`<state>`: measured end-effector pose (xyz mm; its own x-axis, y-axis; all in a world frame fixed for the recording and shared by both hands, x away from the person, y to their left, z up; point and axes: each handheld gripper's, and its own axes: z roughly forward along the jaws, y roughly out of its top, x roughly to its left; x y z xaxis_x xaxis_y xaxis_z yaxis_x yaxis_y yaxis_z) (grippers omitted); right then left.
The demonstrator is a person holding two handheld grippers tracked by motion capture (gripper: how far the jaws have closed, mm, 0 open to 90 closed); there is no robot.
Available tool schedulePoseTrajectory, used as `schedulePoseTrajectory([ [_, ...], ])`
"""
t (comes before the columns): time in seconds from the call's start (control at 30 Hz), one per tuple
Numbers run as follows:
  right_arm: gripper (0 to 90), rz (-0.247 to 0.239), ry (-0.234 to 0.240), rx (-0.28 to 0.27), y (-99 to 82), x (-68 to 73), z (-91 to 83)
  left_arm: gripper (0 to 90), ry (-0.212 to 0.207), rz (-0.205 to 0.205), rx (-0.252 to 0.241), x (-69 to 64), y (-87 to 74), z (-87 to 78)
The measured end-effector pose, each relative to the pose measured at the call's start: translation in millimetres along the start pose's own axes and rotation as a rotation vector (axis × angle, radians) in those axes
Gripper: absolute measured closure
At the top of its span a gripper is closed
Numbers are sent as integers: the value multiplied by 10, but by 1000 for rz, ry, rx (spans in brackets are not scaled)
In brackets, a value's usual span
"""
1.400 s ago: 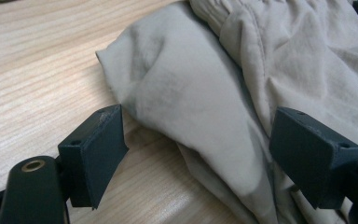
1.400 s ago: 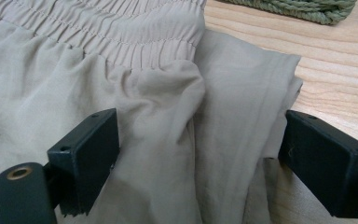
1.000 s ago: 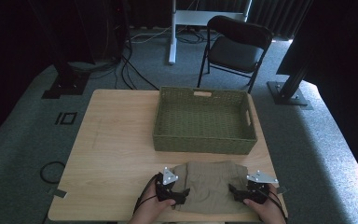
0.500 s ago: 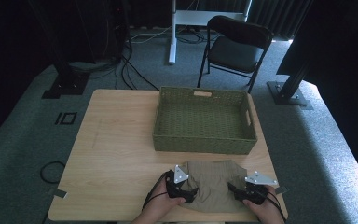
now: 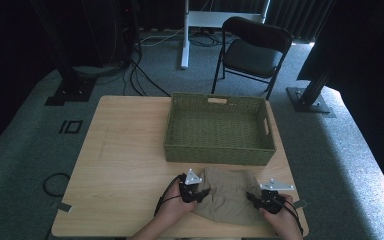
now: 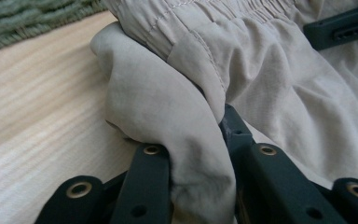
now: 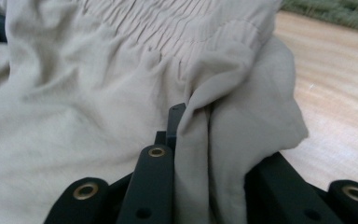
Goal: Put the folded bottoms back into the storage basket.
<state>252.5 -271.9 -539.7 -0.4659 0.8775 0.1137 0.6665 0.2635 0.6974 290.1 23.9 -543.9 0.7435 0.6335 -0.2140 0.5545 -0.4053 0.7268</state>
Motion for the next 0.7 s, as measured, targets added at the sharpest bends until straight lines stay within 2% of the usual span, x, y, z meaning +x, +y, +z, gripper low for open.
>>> schedulePoseTrajectory([
  [0.1,792,3,10,-12,94,10,-59,783,-3,20,-45,-18,88,-114],
  [0.2,793,2,10,-29,147,16,-108,781,-10,33,-49,-33,139,-180],
  [0.27,793,-6,23,-49,232,36,-201,782,-6,38,-59,-34,185,-249],
  [0.3,793,-9,27,-53,262,48,-233,782,-15,31,-71,-22,225,-322],
  [0.33,793,-9,27,-53,262,48,-233,782,-15,31,-71,-22,225,-322],
  [0.37,793,-16,34,-75,327,67,-294,781,-10,43,-85,-14,251,-372],
  [0.43,794,-22,38,-88,385,73,-338,779,-17,34,-102,-10,265,-409],
  [0.53,794,-15,47,-106,437,78,-375,779,-11,44,-123,-8,310,-486],
  [0.7,794,-40,56,-138,626,104,-461,780,-7,49,-139,37,418,-601],
])
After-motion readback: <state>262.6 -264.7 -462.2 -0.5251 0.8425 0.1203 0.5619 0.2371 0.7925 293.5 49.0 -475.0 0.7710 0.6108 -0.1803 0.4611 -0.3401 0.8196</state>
